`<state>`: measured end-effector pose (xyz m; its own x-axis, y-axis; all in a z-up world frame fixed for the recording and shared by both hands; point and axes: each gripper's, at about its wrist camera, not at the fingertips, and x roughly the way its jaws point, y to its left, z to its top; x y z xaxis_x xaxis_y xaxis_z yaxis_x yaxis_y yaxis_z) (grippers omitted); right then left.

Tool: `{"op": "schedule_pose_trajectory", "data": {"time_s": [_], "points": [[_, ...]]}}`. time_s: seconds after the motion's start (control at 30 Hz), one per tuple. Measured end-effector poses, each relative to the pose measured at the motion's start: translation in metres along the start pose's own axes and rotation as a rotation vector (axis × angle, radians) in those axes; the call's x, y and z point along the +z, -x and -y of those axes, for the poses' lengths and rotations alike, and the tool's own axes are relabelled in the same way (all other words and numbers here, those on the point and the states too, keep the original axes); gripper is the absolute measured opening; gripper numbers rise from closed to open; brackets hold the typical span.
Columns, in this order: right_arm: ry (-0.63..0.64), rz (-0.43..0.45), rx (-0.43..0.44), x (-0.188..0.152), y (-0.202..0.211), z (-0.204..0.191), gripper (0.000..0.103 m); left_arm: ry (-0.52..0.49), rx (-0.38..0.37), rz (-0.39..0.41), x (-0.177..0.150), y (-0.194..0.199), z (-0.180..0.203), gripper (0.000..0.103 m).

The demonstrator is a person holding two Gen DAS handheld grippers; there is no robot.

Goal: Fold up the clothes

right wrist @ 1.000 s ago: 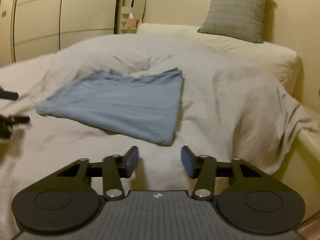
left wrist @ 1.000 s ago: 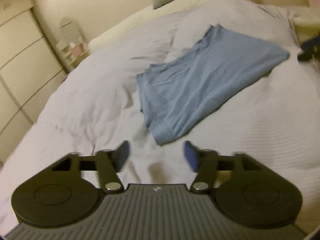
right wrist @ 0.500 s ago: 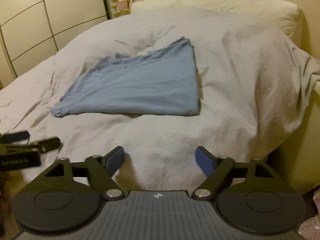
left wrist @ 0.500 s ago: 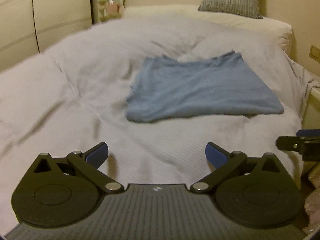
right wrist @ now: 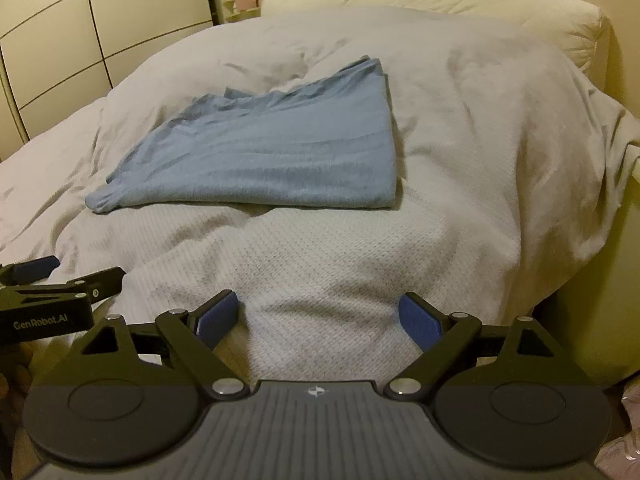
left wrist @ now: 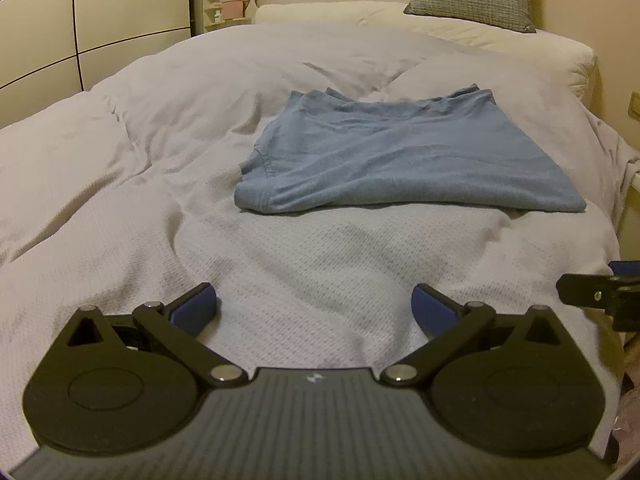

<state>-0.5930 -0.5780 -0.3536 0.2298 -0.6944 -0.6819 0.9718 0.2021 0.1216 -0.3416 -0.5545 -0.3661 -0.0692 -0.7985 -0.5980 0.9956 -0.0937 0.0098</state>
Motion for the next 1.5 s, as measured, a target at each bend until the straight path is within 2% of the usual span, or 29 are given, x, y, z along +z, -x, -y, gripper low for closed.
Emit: {"op": "schedule_pose_trajectory", "data": {"time_s": [0.03,0.13,0.5,0.9,1.1,1.33,1.5], "points": [[0.001,0.0,-0.004,0.0,0.0,-0.001,0.09,-0.004,-0.001,-0.001,0.0,0.0,0.0,0.103],[-0.007,-0.009,-0.014,-0.001,-0.003,-0.001,0.102,-0.016,-0.004,-0.004,0.001,-0.002,0.001,0.103],[-0.002,-0.005,-0.017,-0.002,-0.006,-0.002,0.103,-0.049,-0.017,-0.013,0.004,-0.006,0.002,0.103],[-0.019,-0.009,-0.018,-0.001,-0.005,-0.004,0.103,0.058,-0.074,-0.028,0.004,-0.009,-0.013,0.103],[-0.03,-0.016,-0.013,0.0,-0.005,-0.003,0.103,0.088,-0.093,-0.005,0.003,-0.006,-0.016,0.102],[-0.037,-0.014,-0.015,-0.001,-0.006,-0.004,0.103,0.088,-0.096,0.01,0.002,-0.005,-0.016,0.102],[-0.042,-0.021,-0.017,0.0,-0.005,-0.004,0.103,0.038,-0.062,0.007,0.002,-0.006,-0.008,0.102]]}}
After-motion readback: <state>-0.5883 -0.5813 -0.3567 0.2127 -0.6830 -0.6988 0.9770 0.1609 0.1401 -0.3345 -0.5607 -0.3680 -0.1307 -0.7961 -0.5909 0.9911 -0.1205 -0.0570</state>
